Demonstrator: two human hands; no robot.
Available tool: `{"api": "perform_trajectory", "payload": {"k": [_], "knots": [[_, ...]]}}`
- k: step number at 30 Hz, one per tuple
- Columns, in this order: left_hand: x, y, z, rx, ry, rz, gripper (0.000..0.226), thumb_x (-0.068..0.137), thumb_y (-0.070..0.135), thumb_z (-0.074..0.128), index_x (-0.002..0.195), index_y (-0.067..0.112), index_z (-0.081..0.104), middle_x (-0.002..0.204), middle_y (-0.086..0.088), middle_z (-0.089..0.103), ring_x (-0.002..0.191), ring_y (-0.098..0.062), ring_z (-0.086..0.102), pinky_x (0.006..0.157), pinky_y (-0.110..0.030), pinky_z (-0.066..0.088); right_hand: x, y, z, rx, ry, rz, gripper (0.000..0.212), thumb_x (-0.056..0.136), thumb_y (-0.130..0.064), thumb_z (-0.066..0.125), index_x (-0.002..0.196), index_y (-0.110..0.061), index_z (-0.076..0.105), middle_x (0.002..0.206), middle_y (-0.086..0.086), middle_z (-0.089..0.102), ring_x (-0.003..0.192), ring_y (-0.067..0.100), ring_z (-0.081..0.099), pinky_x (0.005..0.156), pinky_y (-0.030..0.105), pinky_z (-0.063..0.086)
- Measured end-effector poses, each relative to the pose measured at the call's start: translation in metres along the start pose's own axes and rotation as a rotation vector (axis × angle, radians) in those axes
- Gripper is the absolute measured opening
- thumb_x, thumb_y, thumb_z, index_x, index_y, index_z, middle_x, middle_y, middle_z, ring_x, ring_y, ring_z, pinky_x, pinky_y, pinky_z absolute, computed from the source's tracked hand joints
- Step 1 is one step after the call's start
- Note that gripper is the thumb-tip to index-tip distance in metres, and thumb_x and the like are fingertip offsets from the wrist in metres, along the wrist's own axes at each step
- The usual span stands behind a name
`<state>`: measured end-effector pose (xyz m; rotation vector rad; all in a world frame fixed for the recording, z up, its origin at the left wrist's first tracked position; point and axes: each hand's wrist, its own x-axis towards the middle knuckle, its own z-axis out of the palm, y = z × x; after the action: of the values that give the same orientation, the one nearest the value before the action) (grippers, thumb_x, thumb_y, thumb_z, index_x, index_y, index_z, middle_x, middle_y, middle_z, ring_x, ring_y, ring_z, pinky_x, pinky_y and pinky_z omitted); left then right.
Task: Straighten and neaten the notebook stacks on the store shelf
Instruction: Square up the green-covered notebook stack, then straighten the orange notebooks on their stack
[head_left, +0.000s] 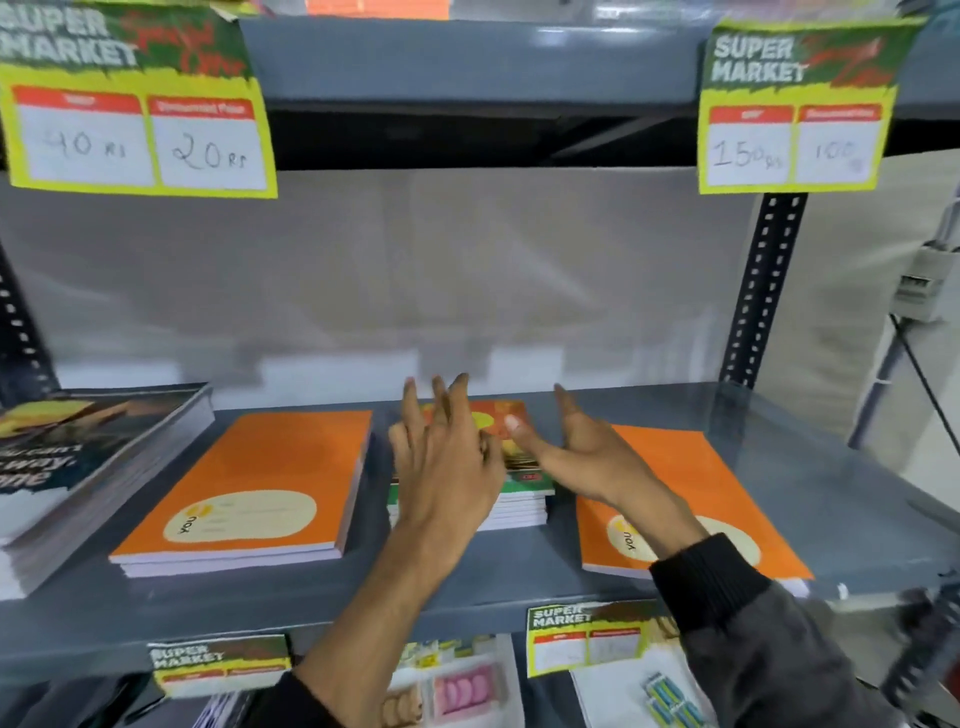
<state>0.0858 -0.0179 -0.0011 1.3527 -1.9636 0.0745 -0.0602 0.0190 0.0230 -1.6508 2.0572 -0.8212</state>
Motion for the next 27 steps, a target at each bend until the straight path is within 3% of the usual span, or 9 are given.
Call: {"api": "perform_trajectory", "payload": {"k": [2,4,7,12,16,18,21,23,27], "knots": [[0.002,0.022,0.007,-0.115,0.028,0.101,0.057,0.092,0.03,0.048,0.144,0.023,0.025,0.138,-0.007,0.055,0.149,-0.028,0.006,0.107,-0.047,0.019,-0.002,0.014,-0.017,0.01,0.091,0.011,0.099,0.085,-0.075,0.043,0.159,-0.023,0.004,0.141,0.015,0.057,0.142,0.03,0.04,0.106,0.036,0.038],[0.001,0.046,0.015,-0.189,0.007,0.166,0.055,0.094,0.03,0.047,0.144,0.023,0.025,0.127,-0.005,0.062,0.149,-0.023,0.006,0.106,-0.043,0.018,-0.008,0.032,-0.034,-0.001,0.178,0.035,0.097,0.087,-0.073,0.045,0.159,-0.02,0.007,0.142,0.017,0.057,0.141,0.031,0.042,0.106,0.037,0.038],[-0.009,0.081,0.033,-0.185,-0.097,0.224,0.059,0.095,0.033,0.045,0.148,0.02,0.023,0.137,-0.009,0.057,0.151,-0.023,0.0,0.114,-0.045,0.015,-0.018,0.069,-0.054,-0.047,0.303,0.111,0.099,0.085,-0.074,0.047,0.158,-0.019,0.01,0.137,0.018,0.06,0.135,0.035,0.048,0.106,0.042,0.041],[-0.032,0.107,0.06,0.147,-0.273,0.198,0.073,0.097,0.049,0.034,0.152,0.006,0.013,0.153,-0.026,0.034,0.15,-0.038,-0.006,0.12,-0.046,0.009,-0.038,0.132,-0.053,-0.157,0.353,0.225,0.1,0.086,-0.069,0.051,0.158,-0.015,0.009,0.145,0.019,0.053,0.133,0.039,0.048,0.107,0.046,0.037],[-0.034,0.114,0.066,0.364,-0.373,0.161,0.076,0.098,0.054,0.018,0.149,-0.002,0.015,0.137,-0.025,0.055,0.149,-0.041,-0.007,0.118,-0.047,0.007,-0.051,0.151,-0.032,-0.246,0.353,0.202,0.093,0.09,-0.067,0.046,0.156,-0.009,0.015,0.151,0.012,0.046,0.141,0.033,0.035,0.11,0.046,0.028],[-0.033,0.115,0.068,0.366,-0.385,0.176,0.073,0.099,0.052,0.019,0.148,-0.002,0.021,0.138,-0.024,0.054,0.149,-0.042,0.0,0.117,-0.047,0.009,-0.053,0.152,-0.026,-0.254,0.431,0.171,0.086,0.091,-0.063,0.045,0.154,-0.009,0.02,0.148,0.01,0.05,0.139,0.031,0.038,0.108,0.046,0.03],[-0.036,0.119,0.069,0.233,-0.363,0.158,0.066,0.099,0.047,0.034,0.146,0.003,0.023,0.144,-0.024,0.048,0.147,-0.039,0.014,0.113,-0.047,0.019,-0.056,0.151,-0.022,-0.229,0.502,0.143,0.08,0.093,-0.058,0.047,0.151,-0.009,0.026,0.145,0.009,0.053,0.137,0.028,0.042,0.106,0.045,0.032],[-0.039,0.119,0.07,0.07,-0.312,0.122,0.063,0.096,0.038,0.05,0.145,0.009,0.024,0.135,-0.023,0.056,0.143,-0.038,0.023,0.108,-0.047,0.024,-0.058,0.154,-0.021,-0.193,0.521,0.127,0.077,0.093,-0.056,0.05,0.151,-0.01,0.028,0.147,0.009,0.051,0.138,0.028,0.042,0.106,0.044,0.032],[-0.039,0.11,0.061,-0.535,-0.066,0.094,0.067,0.085,0.0,0.066,0.13,0.039,0.037,0.136,-0.003,0.056,0.125,-0.028,0.051,0.096,-0.039,0.047,-0.064,0.157,-0.022,-0.076,0.603,0.074,0.076,0.091,-0.048,0.058,0.151,-0.012,0.029,0.146,0.012,0.053,0.133,0.032,0.049,0.105,0.045,0.04]]}}
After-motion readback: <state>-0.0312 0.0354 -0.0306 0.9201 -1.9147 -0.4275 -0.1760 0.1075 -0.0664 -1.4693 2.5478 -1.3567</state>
